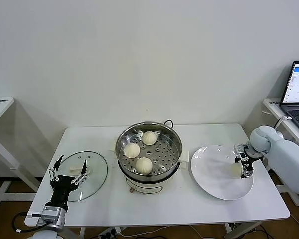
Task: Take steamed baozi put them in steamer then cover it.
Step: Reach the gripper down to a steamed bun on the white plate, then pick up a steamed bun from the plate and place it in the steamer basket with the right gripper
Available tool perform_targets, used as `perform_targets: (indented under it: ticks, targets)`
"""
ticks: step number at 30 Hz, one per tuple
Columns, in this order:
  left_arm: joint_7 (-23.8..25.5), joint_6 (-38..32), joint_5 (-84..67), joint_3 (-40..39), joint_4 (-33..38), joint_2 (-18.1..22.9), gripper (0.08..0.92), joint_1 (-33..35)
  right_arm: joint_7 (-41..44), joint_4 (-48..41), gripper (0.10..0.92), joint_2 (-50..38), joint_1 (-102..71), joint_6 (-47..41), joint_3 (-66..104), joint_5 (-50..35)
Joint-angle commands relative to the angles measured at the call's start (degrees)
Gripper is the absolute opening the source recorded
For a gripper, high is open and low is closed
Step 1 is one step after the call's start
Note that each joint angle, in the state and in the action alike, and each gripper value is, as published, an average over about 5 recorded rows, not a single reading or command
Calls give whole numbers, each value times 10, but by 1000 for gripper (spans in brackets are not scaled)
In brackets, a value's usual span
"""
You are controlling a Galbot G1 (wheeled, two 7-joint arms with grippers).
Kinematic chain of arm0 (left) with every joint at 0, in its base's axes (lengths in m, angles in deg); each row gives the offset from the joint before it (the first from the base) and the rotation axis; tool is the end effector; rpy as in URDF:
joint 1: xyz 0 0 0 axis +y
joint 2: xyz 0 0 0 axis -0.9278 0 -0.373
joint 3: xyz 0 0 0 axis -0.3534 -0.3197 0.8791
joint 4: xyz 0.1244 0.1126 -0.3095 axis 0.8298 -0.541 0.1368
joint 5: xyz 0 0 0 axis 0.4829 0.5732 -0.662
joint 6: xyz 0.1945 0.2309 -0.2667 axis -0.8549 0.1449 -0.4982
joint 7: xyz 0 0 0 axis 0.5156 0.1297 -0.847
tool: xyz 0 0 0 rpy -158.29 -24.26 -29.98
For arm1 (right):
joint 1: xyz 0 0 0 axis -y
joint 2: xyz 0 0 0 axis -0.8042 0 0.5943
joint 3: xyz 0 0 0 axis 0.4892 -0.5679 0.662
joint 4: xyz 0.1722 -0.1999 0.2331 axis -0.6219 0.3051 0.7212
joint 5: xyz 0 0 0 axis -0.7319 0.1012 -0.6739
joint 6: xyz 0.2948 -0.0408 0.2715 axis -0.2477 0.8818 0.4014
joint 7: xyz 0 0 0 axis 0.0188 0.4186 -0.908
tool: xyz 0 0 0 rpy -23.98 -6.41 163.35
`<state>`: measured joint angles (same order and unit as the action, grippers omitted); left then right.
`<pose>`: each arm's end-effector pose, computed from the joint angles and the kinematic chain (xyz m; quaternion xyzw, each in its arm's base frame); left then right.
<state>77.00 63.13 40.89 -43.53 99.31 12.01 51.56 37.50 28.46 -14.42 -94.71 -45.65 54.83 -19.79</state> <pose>0.2269 0.0875 -0.2925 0.0104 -0.9829 -0.1834 0.0149 0.5647 -0.2330 -0.2436 0.4488 -0.5146 0.5483 0.4828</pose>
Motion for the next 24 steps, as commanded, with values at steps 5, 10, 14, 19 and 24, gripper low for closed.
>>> perform_targets:
  ticks: [5, 10, 14, 19, 24]
  targets:
    - [0, 0, 0, -2, 0, 0, 823, 0, 5, 8, 739, -4, 0, 0, 3, 0]
    - [0, 0, 0, -2, 2, 1, 823, 0, 9, 21, 730, -14, 7, -4, -1, -13]
    - [-1, 0, 0, -2, 5, 0, 823, 1, 12, 51, 729, -39, 42, -23, -37, -64]
    - [-1, 0, 0, -3, 11, 0, 823, 1, 13, 128, 729, -92, 152, -76, -152, -178]
    - [0, -1, 0, -4, 17, 0, 823, 4, 12, 235, 727, -130, 307, -146, -286, -295]
